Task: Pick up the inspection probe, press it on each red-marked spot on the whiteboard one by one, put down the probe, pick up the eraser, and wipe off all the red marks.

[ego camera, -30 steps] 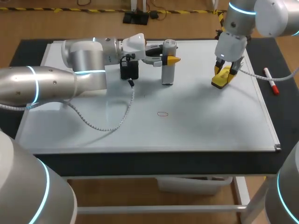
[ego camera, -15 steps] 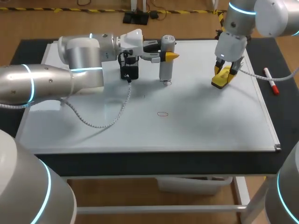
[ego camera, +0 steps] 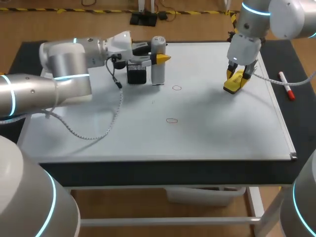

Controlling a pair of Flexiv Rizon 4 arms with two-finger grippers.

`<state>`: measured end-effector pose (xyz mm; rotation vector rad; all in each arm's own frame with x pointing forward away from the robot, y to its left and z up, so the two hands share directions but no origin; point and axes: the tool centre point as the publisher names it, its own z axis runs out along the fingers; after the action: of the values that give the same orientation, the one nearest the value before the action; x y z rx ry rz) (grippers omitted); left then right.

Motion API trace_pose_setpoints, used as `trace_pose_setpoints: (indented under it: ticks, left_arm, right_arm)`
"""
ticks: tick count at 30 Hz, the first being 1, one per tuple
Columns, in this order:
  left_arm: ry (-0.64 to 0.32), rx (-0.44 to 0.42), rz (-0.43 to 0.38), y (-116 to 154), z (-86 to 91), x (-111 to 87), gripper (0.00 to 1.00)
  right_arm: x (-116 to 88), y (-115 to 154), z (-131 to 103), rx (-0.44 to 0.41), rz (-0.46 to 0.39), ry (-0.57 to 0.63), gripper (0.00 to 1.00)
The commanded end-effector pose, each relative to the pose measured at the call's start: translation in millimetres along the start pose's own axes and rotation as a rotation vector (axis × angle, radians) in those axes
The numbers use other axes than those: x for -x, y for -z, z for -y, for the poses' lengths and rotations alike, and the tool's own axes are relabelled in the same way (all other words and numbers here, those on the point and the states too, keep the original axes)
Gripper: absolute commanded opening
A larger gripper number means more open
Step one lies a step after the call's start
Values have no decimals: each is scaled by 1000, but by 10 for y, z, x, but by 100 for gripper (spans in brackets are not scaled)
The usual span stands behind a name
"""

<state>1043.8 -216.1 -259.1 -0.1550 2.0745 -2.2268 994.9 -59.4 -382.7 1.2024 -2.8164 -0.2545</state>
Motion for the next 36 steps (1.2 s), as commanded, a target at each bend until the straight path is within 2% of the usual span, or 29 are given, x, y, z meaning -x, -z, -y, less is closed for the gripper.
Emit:
trace_pose_setpoints:
  ticks: [1,12,26,36]
  left_arm:
    - [-1,9,44,333,55,-88,0]
    - [8,13,128,890,64,12,0]
    - [-13,0,147,1231,180,31,0]
    - [-29,-17,193,1535,274,37,0]
  right_arm:
    - [5,10,9,-1,-4,1,0]
    - [5,10,9,-1,-4,1,0]
    - [5,10,9,-1,-4,1,0]
    - [5,10,9,-1,-4,1,0]
